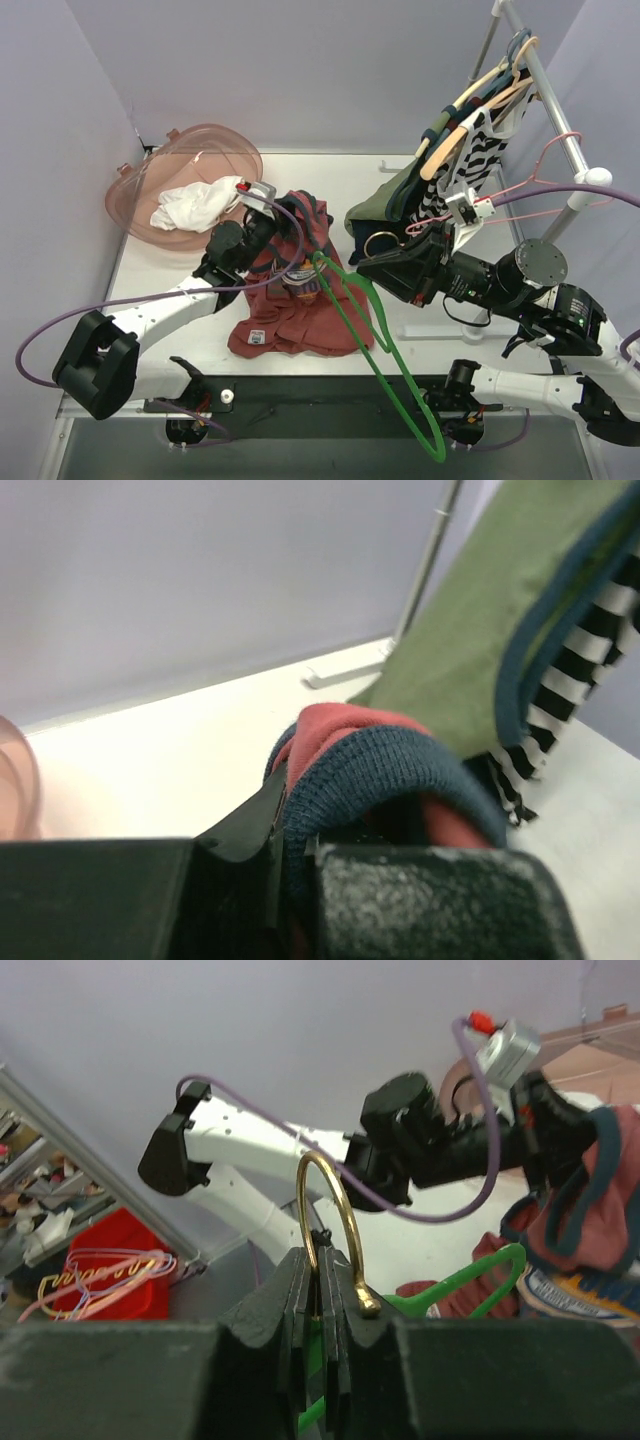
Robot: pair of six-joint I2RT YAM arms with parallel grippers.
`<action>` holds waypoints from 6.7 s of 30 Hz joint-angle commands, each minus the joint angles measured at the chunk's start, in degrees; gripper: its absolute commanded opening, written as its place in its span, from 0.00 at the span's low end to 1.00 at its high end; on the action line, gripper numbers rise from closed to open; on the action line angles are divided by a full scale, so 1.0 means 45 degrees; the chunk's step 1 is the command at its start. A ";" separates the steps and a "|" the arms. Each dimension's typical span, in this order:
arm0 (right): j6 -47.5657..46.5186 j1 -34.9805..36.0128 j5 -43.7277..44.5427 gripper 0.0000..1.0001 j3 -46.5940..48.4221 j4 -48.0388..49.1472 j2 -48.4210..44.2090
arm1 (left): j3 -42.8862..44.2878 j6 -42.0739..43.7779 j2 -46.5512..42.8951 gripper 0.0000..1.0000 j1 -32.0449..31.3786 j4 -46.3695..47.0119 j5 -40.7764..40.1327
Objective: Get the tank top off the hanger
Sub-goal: Remove the tank top from the hanger, then place the tank top in the bin, then place the hanger at the clothesline.
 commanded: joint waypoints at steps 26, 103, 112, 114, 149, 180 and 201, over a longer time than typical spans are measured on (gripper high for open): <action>-0.0764 0.0077 -0.0224 0.00 -0.0532 -0.1489 -0.1105 | 1.4810 0.2405 0.2336 0.00 0.4747 -0.8197 -0.1821; -0.1135 0.0116 0.0186 0.00 -0.0513 -0.1568 -0.1066 | 0.1536 -0.4433 0.3959 0.87 0.1645 -0.6074 -0.9887; -0.1214 0.0116 0.0205 0.00 -0.0161 -0.1490 -0.0656 | 0.2064 -0.3670 0.4644 0.39 0.1509 -0.5546 -1.0043; -0.1214 0.0116 0.0206 0.00 -0.0122 -0.1490 -0.0635 | 0.2065 -0.3611 0.4333 0.20 0.1450 -0.5643 -0.9927; -0.1097 0.0116 0.0401 0.00 0.0581 -0.1490 0.0204 | 0.8021 -0.1324 0.3568 0.00 0.7716 -0.9411 -0.8498; -0.0980 0.0116 0.5413 0.00 0.0835 -0.1549 0.2059 | 0.9234 -0.1600 0.1680 0.81 0.8483 -1.5370 0.2782; -0.1526 -0.0079 1.1162 0.00 0.2572 0.0034 0.7155 | 0.5054 -0.2499 -0.5472 0.80 0.5259 -1.4667 1.1322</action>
